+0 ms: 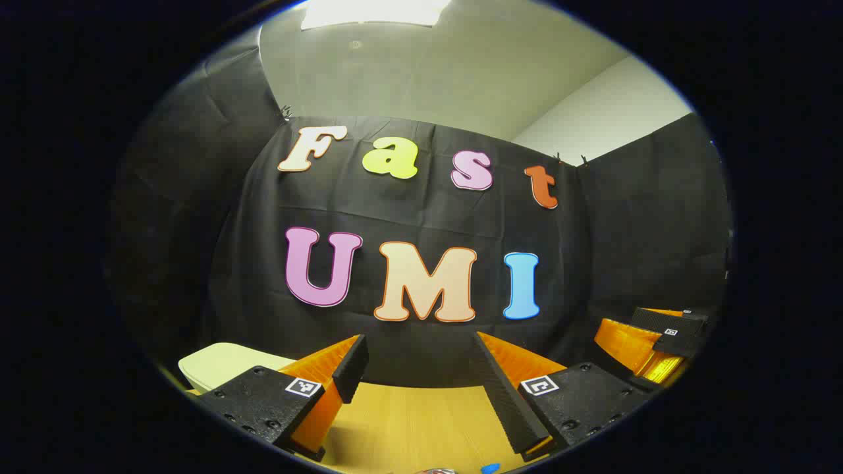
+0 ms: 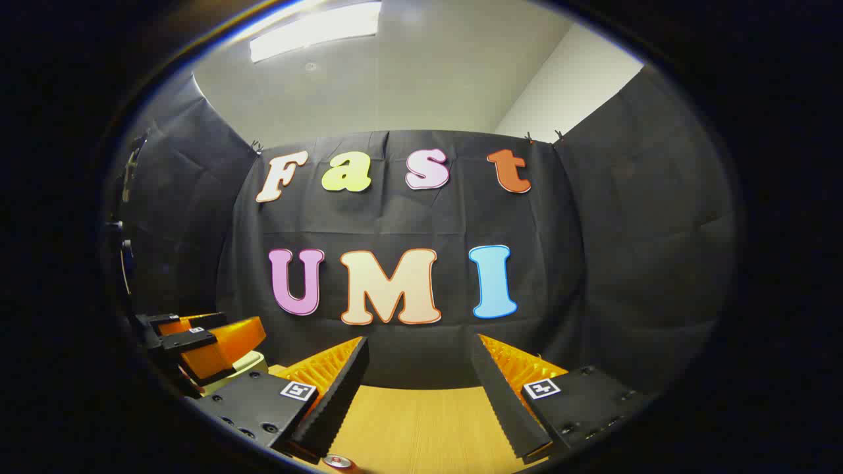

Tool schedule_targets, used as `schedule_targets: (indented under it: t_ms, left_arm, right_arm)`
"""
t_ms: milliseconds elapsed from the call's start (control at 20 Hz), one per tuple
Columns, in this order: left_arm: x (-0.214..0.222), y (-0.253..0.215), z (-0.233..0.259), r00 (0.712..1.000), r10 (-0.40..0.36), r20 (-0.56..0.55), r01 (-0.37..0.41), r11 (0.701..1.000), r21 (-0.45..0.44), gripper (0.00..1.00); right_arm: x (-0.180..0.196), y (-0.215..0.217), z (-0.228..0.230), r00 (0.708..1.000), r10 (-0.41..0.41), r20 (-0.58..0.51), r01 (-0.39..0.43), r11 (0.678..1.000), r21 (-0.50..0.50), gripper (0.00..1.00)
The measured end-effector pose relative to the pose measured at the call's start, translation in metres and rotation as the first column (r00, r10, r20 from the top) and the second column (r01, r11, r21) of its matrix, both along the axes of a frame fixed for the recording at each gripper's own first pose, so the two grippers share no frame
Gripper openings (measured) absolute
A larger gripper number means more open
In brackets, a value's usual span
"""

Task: Press the lid of the desktop garbage bin to open it, pick up the crumpled paper on the desktop and throw it into the bin, then pick up the pop can on the desktop and drop it into the bin, and finally close the garbage bin lid.

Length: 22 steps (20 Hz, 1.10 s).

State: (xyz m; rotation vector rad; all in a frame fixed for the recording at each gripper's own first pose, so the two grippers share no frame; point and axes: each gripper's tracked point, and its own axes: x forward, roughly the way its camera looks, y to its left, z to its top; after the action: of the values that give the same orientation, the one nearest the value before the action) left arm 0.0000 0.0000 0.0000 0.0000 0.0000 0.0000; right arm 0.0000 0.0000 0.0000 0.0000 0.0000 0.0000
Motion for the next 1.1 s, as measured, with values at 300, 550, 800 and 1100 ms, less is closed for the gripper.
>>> schedule_targets:
  t_ms: [300,550,800,1100]
  left_arm:
    - [0.003,-0.010,-0.007,1.000,0.009,-0.019,-0.008,0.999,0.039,0.94]
    - [0.000,-0.009,-0.007,0.999,0.031,-0.026,-0.029,0.995,0.094,0.94]
    - [-0.006,-0.004,-0.005,0.998,0.060,-0.022,-0.057,0.990,0.131,0.93]
    - [-0.010,0.006,-0.014,0.994,0.103,-0.042,-0.098,0.988,0.117,0.94]
  right_arm:
    - [0.010,-0.015,-0.009,1.000,0.010,-0.015,-0.010,1.000,0.002,0.99]
    - [0.011,-0.014,-0.016,0.999,0.029,-0.022,-0.029,0.999,0.020,0.98]
    - [0.009,-0.010,-0.025,0.998,0.050,-0.033,-0.049,0.998,0.028,0.98]
    - [0.012,-0.004,-0.033,0.995,0.081,-0.051,-0.080,0.997,0.013,0.98]
